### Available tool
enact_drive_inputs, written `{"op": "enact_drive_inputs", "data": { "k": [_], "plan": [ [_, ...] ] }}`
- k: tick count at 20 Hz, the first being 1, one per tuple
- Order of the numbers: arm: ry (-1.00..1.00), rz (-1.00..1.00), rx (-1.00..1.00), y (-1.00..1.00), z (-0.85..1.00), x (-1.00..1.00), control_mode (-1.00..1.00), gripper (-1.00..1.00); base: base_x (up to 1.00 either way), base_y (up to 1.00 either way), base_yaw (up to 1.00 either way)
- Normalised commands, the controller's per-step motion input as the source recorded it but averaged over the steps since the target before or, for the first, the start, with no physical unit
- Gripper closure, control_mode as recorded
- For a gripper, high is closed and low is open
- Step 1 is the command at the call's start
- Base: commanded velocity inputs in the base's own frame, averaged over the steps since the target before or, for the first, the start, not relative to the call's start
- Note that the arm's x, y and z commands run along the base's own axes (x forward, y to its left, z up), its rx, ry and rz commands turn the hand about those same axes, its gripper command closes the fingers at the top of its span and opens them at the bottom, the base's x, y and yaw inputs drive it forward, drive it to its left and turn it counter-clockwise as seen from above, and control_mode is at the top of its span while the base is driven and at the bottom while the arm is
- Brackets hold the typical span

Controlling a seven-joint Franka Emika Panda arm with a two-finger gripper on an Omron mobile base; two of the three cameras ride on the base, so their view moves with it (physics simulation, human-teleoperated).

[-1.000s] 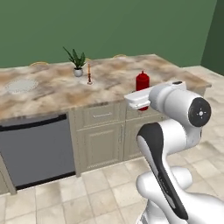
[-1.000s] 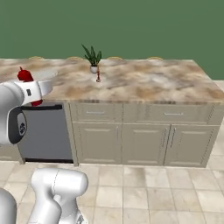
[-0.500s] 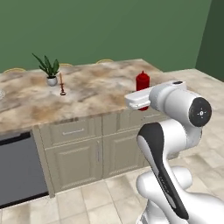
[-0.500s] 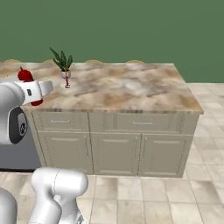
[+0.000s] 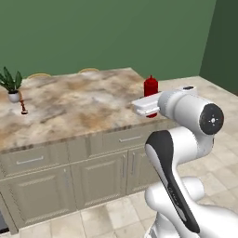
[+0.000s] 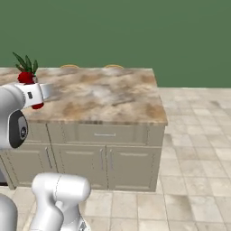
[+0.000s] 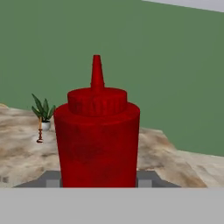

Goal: Move the ketchup and shaker from the cabinet to the dining counter.

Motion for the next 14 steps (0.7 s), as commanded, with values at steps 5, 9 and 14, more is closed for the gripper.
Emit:
{"op": "enact_drive_inputs", "data": {
  "k": [5, 9, 14],
  "plan": [
    [0.0, 0.0, 0.0, 0.0, 0.0, 0.0, 1.0, 1.0, 0.49, -0.79, 0.13],
    [0.0, 0.0, 0.0, 0.0, 0.0, 0.0, 1.0, 1.0, 0.49, -0.58, 0.28],
    [0.0, 0.0, 0.0, 0.0, 0.0, 0.0, 1.0, 1.0, 0.62, -0.33, 0.35]
  ]
}}
